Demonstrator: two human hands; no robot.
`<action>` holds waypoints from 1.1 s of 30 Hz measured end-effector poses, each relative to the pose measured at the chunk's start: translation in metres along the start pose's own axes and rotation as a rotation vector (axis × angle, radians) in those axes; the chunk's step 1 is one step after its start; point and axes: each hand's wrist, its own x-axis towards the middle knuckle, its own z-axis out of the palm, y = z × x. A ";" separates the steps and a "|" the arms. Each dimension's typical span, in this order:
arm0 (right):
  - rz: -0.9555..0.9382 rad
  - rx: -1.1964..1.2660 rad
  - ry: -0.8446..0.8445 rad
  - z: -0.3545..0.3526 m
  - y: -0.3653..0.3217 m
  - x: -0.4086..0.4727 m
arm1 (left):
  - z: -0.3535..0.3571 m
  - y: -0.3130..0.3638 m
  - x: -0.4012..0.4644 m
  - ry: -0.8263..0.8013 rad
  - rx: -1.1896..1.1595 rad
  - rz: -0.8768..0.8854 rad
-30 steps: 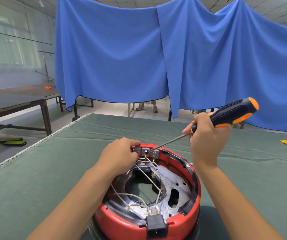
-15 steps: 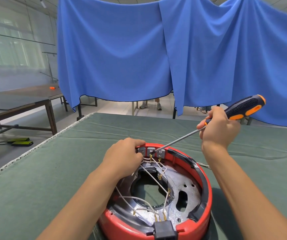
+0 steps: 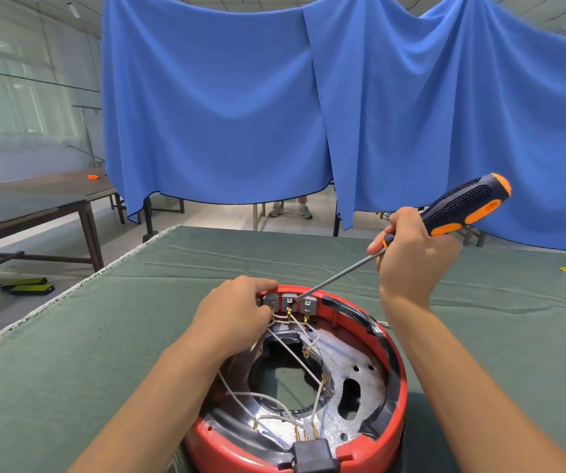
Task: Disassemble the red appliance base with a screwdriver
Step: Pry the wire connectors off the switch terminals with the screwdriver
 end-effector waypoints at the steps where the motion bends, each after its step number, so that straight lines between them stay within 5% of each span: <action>1: -0.017 -0.008 -0.012 0.001 -0.002 -0.002 | 0.000 0.000 0.000 0.001 0.000 0.002; 22: 0.269 -0.095 0.124 -0.008 0.027 0.010 | 0.000 0.000 -0.001 0.016 -0.019 0.011; 33: 0.074 0.054 0.026 0.004 -0.016 0.000 | 0.001 0.001 -0.005 0.074 0.030 0.019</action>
